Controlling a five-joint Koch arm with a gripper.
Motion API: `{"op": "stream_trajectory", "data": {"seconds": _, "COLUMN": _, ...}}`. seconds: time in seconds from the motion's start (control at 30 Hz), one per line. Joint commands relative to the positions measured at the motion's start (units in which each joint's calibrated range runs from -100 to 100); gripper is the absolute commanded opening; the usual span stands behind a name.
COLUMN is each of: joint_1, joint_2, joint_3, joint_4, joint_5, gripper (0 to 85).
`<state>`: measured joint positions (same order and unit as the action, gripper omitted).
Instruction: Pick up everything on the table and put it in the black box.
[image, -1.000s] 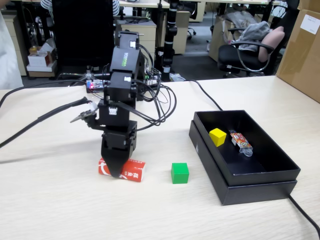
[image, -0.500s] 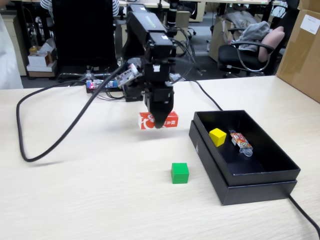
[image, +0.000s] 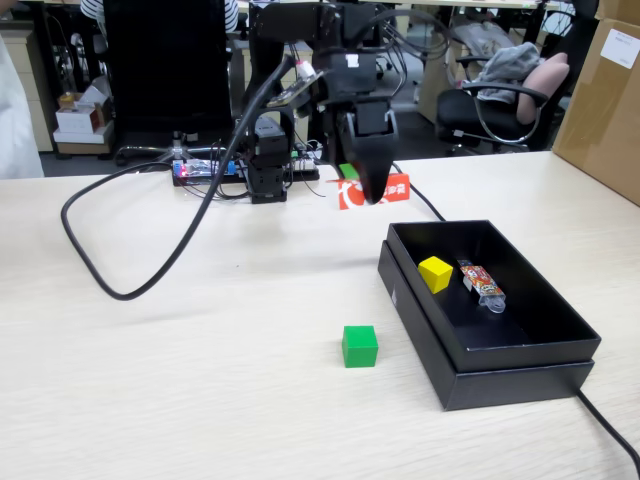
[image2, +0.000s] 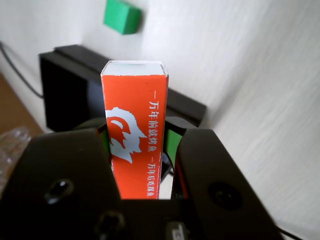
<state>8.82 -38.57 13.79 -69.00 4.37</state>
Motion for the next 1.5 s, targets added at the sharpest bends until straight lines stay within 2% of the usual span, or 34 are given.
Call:
{"op": "stream_trajectory", "data": {"seconds": 0.0, "joint_1": 1.7, "joint_2": 3.4, "joint_3": 9.1, "joint_4": -0.2, "joint_5": 0.6, "gripper": 0.8}}
{"op": "stream_trajectory", "data": {"seconds": 0.23, "joint_1": 4.2, "joint_2": 34.3, "joint_3": 36.7, "joint_4": -0.2, "joint_5": 1.7, "gripper": 0.8}}
{"op": "stream_trajectory", "data": {"seconds": 0.47, "joint_1": 5.3, "joint_2": 51.2, "joint_3": 40.2, "joint_4": -0.2, "joint_5": 2.7, "gripper": 0.9}}
{"op": "stream_trajectory", "data": {"seconds": 0.6, "joint_1": 5.4, "joint_2": 52.7, "joint_3": 37.5, "joint_4": -0.2, "joint_5": 2.8, "gripper": 3.1}}
{"op": "stream_trajectory", "data": {"seconds": 0.63, "joint_1": 5.5, "joint_2": 53.1, "joint_3": 36.4, "joint_4": -0.1, "joint_5": 2.6, "gripper": 11.7}}
{"op": "stream_trajectory", "data": {"seconds": 0.7, "joint_1": 5.6, "joint_2": 53.2, "joint_3": 35.1, "joint_4": -0.2, "joint_5": 2.3, "gripper": 17.4}}
{"op": "stream_trajectory", "data": {"seconds": 0.73, "joint_1": 5.7, "joint_2": 53.2, "joint_3": 33.7, "joint_4": -0.2, "joint_5": 2.2, "gripper": 29.4}}
{"op": "stream_trajectory", "data": {"seconds": 0.83, "joint_1": 5.6, "joint_2": 52.6, "joint_3": 32.7, "joint_4": -0.2, "joint_5": 2.2, "gripper": 38.3}}
{"op": "stream_trajectory", "data": {"seconds": 1.17, "joint_1": 3.1, "joint_2": 36.6, "joint_3": 34.3, "joint_4": -0.4, "joint_5": 2.2, "gripper": 38.4}}
{"op": "stream_trajectory", "data": {"seconds": 1.43, "joint_1": -5.3, "joint_2": 39.8, "joint_3": 38.4, "joint_4": 1.3, "joint_5": 1.0, "gripper": 38.4}}
{"op": "stream_trajectory", "data": {"seconds": 1.47, "joint_1": -6.5, "joint_2": 42.8, "joint_3": 38.5, "joint_4": 1.6, "joint_5": 0.6, "gripper": 41.9}}
